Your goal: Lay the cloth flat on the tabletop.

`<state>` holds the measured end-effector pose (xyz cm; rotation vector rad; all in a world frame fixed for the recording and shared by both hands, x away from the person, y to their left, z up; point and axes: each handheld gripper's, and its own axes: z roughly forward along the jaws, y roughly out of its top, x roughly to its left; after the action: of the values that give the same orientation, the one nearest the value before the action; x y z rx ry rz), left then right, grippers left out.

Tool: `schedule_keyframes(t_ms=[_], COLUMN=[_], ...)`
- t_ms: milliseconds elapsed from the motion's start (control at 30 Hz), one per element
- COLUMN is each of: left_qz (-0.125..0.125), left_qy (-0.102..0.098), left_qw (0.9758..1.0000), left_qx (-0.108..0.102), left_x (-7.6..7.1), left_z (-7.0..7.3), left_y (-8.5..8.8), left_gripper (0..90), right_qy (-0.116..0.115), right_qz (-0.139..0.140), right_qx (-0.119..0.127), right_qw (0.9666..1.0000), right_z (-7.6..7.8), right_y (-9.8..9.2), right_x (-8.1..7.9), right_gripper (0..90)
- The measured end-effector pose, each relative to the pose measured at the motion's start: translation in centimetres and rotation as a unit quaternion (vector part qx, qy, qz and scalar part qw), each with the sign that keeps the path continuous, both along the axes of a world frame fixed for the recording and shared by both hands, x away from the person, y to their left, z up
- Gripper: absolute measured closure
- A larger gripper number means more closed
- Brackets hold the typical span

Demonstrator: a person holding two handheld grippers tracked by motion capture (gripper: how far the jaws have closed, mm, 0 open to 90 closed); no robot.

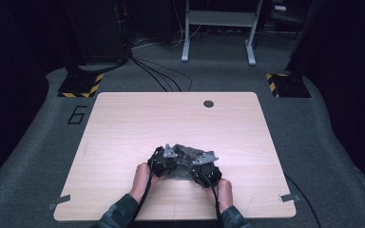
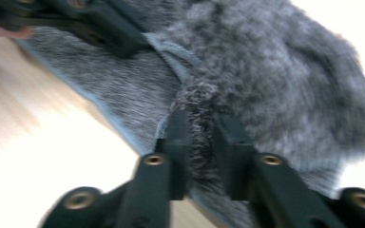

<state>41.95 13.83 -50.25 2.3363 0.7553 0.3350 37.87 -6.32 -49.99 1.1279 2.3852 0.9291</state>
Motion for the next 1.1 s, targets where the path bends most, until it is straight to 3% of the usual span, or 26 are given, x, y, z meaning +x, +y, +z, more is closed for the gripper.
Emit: schedule_keyframes(t_ms=[133, 433, 500, 567, 667, 833, 933, 1100], left_qz=[0.005, 0.026, 0.032, 0.040, 0.051, 0.046, 0.024, -0.009], left_qy=[0.001, 0.002, 0.003, 0.015, 0.023, 0.018, 0.014, 0.021], left_qw=[1.0000, 0.9997, 0.9995, 0.9991, 0.9983, 0.9981, 0.9988, 0.9994], left_qx=[-0.004, -0.005, -0.004, -0.008, -0.017, -0.035, -0.039, -0.028], left_x=[0.2, 1.1, 1.5, 1.8, 1.7, 0.5, -0.4, -1.2], left_z=[0.1, 0.7, 0.8, 0.8, 0.9, 1.8, 2.2, 1.6], left_y=[0.6, 3.2, 3.9, 4.5, 4.8, 3.6, 1.8, -1.6], left_gripper=[85.8, 85.1, 84.1, 80.4, 64.3, 45.3, 42.4, 41.5], right_qy=[-0.010, -0.023, -0.016, -0.010, 0.002, 0.010, 0.006, 0.011], right_qz=[-0.014, -0.053, -0.061, -0.052, -0.048, -0.039, -0.033, -0.019], right_qx=[-0.002, 0.016, 0.021, 0.023, 0.039, 0.057, 0.052, 0.055], right_qw=[0.9999, 0.9982, 0.9978, 0.9983, 0.9981, 0.9976, 0.9981, 0.9983], right_z=[0.5, 1.7, 1.7, 1.6, 1.3, 1.6, 1.8, 1.6], right_y=[-1.8, -5.1, -5.4, -5.7, -5.9, -6.7, -6.9, -6.8], right_x=[0.7, 2.5, 2.8, 3.1, 3.2, 2.8, 2.3, 1.3], right_gripper=[88.3, 89.1, 89.1, 88.8, 83.9, 64.0, 54.1, 46.6])
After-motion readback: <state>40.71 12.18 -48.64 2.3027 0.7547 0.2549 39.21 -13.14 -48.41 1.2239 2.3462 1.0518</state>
